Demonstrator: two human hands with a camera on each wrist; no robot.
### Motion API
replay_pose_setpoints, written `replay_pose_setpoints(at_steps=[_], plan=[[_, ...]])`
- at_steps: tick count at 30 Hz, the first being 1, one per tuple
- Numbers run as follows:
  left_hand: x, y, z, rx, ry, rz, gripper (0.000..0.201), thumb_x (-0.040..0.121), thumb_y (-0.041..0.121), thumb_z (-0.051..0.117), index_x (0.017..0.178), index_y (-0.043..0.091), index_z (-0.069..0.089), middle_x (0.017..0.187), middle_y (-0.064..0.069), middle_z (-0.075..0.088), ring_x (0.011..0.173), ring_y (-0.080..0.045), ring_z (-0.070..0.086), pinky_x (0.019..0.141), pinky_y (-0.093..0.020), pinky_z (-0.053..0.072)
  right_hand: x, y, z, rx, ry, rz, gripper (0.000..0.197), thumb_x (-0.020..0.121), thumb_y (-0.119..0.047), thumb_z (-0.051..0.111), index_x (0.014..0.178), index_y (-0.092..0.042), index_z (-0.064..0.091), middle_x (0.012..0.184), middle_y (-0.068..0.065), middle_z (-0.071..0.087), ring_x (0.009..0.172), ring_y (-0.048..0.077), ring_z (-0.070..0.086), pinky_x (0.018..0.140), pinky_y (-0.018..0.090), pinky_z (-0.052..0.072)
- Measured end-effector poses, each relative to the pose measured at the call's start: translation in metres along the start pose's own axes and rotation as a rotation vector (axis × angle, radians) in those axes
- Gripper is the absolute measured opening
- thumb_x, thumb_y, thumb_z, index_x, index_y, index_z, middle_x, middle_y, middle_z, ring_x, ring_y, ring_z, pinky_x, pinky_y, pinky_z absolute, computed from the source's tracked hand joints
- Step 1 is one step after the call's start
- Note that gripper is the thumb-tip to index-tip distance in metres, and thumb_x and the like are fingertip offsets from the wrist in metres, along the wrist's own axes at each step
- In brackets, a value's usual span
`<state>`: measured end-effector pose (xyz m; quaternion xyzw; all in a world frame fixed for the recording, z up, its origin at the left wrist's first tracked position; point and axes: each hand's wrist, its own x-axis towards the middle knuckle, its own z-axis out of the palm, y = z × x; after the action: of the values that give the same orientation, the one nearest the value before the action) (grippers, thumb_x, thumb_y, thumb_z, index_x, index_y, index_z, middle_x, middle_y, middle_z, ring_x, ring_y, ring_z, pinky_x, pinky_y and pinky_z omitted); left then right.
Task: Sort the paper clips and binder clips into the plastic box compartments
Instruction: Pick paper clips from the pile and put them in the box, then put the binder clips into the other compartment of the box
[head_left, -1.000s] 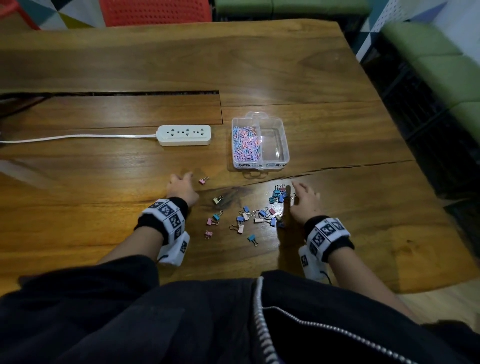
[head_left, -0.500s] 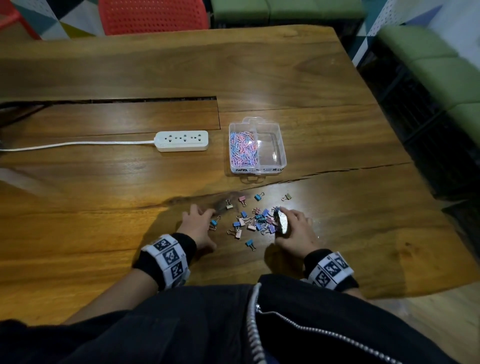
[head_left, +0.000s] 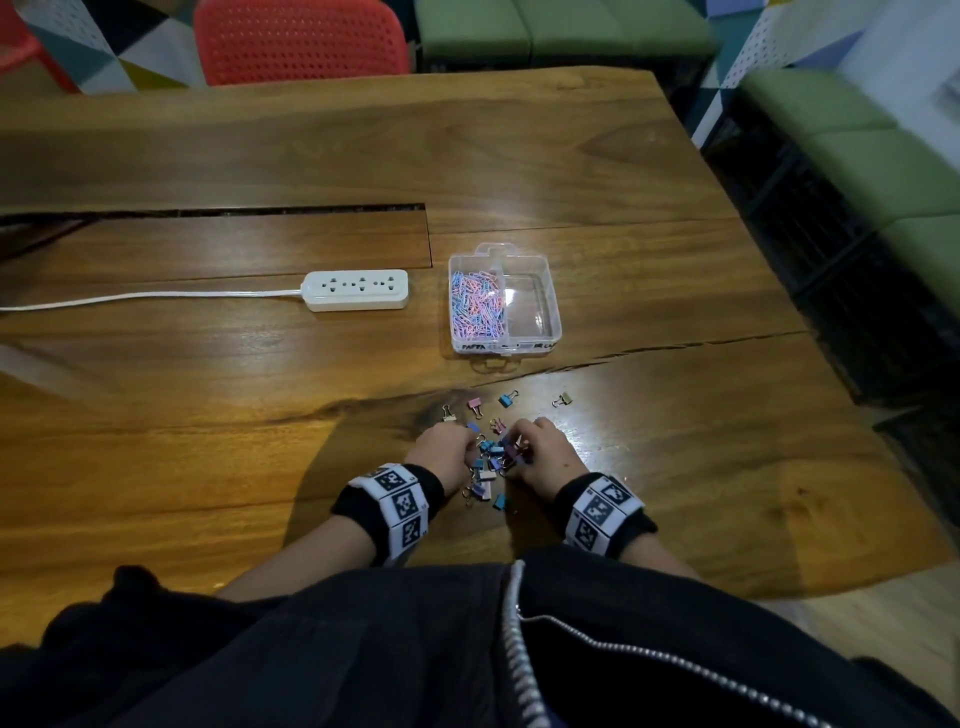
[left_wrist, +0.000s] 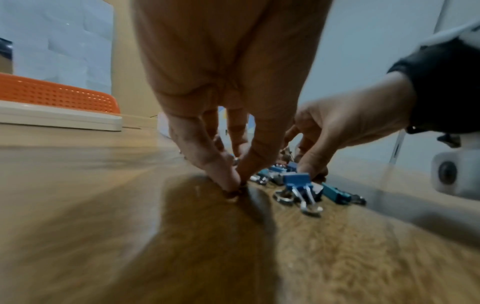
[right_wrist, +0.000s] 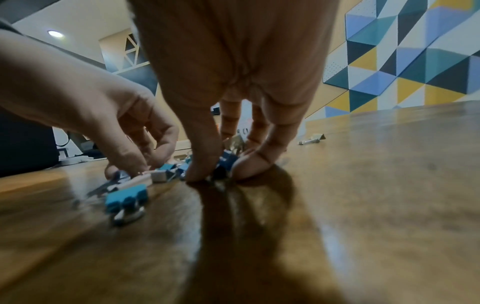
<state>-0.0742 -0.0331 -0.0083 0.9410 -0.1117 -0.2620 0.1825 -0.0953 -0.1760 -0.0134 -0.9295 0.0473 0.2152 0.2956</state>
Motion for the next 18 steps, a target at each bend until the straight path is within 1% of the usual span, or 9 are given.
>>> replay_pose_setpoints(at_steps=[2,4,7,8,10,12,15,16,18], plan=[[0.003,0.001,-0.001,-0.002,0.005,0.017,0.025,0.082,0.000,0.052,0.105,0.011,0.055,0.105,-0.009,0.060,0.099,-0.026,0.057,0.077,-0.030,0.045,0.003,0.001,-0.006,0.003,-0.014,-0.008,0.024,0.075,-0.004,0.068,0.095,-0.015,0.058,0.114,0.007,0.054,0.108,0.021,0.051,0.090,0.026,0.043],[0.007,0.001,-0.003,0.009,-0.012,0.042,0.029,0.081,0.002,0.055,0.109,0.011,0.054,0.108,-0.009,0.059,0.101,-0.026,0.055,0.082,-0.031,0.046,0.005,0.001,-0.011,0.025,-0.032,-0.009,0.022,0.077,-0.004,0.067,0.097,-0.009,0.061,0.112,0.008,0.059,0.107,0.020,0.054,0.082,0.020,0.039],[0.012,0.004,-0.011,0.064,-0.042,0.081,0.011,0.081,0.004,0.055,0.087,0.012,0.057,0.094,-0.007,0.057,0.093,-0.023,0.054,0.080,-0.030,0.046,0.006,0.001,-0.014,0.023,-0.059,-0.005,0.021,0.079,-0.006,0.066,0.099,-0.003,0.062,0.111,0.010,0.061,0.103,0.020,0.055,0.079,0.019,0.039],[0.014,0.005,-0.014,0.072,-0.053,0.084,0.010,0.081,0.004,0.055,0.079,0.014,0.055,0.087,-0.005,0.055,0.087,-0.021,0.053,0.078,-0.030,0.046,0.006,0.002,-0.015,0.024,-0.056,-0.002,0.021,0.079,-0.007,0.066,0.099,-0.003,0.062,0.111,0.011,0.060,0.102,0.020,0.055,0.080,0.020,0.040],[0.020,0.007,-0.020,0.051,-0.070,0.069,0.019,0.081,0.006,0.058,0.069,0.017,0.048,0.080,0.001,0.050,0.079,-0.017,0.050,0.073,-0.028,0.045,0.006,0.004,-0.014,0.010,-0.047,-0.004,0.018,0.079,-0.007,0.066,0.096,-0.004,0.062,0.109,0.010,0.059,0.098,0.018,0.055,0.079,0.019,0.040],[0.025,0.010,-0.025,0.043,-0.084,0.084,0.023,0.080,0.008,0.062,0.066,0.018,0.046,0.079,0.003,0.045,0.078,-0.015,0.047,0.071,-0.026,0.044,0.005,0.006,-0.013,-0.018,-0.028,-0.028,0.014,0.079,-0.007,0.065,0.093,-0.004,0.063,0.108,0.009,0.057,0.100,0.019,0.055,0.078,0.018,0.039],[0.033,0.017,-0.032,-0.034,-0.102,0.104,0.014,0.079,0.007,0.064,0.075,0.015,0.054,0.084,-0.001,0.052,0.079,-0.017,0.052,0.073,-0.028,0.050,0.002,0.006,-0.014,-0.025,-0.025,-0.049,0.015,0.081,-0.008,0.063,0.095,-0.005,0.061,0.109,0.010,0.058,0.098,0.019,0.055,0.080,0.019,0.041],[0.036,0.020,-0.036,-0.108,-0.086,0.101,0.015,0.079,0.006,0.065,0.075,0.015,0.054,0.081,0.000,0.054,0.077,-0.016,0.054,0.070,-0.025,0.050,0.002,0.007,-0.014,-0.013,-0.038,-0.041,0.016,0.082,-0.008,0.063,0.097,-0.005,0.061,0.109,0.010,0.060,0.098,0.019,0.055,0.080,0.019,0.041],[0.044,0.028,-0.047,-0.308,-0.043,0.073,0.019,0.080,0.004,0.064,0.071,0.015,0.052,0.073,0.003,0.053,0.066,-0.010,0.054,0.057,-0.016,0.048,0.001,0.011,-0.015,-0.019,-0.049,-0.035,0.017,0.082,-0.009,0.062,0.099,-0.005,0.060,0.108,0.011,0.061,0.100,0.022,0.057,0.080,0.019,0.039]])
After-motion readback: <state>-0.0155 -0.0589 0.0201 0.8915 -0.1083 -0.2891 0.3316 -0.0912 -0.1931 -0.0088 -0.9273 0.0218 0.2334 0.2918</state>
